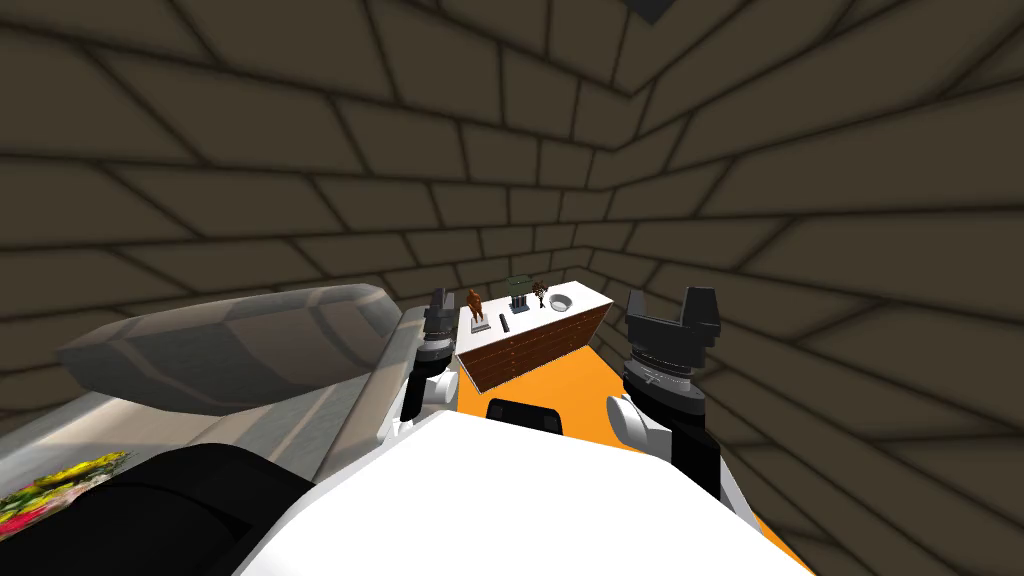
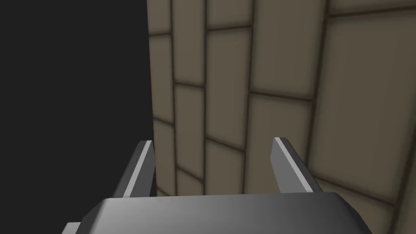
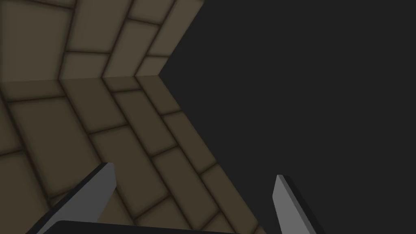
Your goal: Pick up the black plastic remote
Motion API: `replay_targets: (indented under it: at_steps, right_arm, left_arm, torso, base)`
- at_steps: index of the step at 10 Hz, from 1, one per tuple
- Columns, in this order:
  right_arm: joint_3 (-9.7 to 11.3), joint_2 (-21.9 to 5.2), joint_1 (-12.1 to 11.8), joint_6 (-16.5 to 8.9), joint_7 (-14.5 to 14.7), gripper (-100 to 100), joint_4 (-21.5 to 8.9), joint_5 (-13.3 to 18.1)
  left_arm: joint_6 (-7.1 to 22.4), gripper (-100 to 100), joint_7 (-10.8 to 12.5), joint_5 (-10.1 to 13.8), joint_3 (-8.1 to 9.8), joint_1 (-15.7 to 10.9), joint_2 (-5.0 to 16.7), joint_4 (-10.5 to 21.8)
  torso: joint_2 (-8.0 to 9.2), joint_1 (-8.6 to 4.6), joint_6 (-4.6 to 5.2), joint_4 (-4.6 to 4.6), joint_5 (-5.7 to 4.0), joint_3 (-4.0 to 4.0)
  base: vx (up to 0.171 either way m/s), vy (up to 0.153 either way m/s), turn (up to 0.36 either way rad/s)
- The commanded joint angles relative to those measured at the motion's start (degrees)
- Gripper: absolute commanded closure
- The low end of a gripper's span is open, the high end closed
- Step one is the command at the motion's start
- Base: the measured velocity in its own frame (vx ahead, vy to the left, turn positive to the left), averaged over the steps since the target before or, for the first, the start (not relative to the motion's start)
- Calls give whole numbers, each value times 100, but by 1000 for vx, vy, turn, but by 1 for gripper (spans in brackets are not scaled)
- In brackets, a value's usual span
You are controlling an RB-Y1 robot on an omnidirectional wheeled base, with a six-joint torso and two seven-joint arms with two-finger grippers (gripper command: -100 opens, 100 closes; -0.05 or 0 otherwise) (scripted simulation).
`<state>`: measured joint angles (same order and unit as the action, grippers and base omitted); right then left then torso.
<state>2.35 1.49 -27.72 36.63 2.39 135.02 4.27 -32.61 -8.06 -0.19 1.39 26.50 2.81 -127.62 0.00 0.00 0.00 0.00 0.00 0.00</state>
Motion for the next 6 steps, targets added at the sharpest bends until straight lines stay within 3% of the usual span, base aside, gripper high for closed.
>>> replay_targets:
  at_steps: [1,6]
  right_arm:
    - [0,0,0,0,0,0,0,0]
    - [0,0,0,0,0,0,0,0]
  left_arm:
    - [211,-100,17,94,-10,-33,167,-3]
    - [942,-100,65,412,-41,-135,454,4]
  torso:
    - [0,0,0,0,0,0]
    - [15,-15,0,4,-4,9]
  base:
    - [-25,-24,-50]
    - [-38,-43,-48]
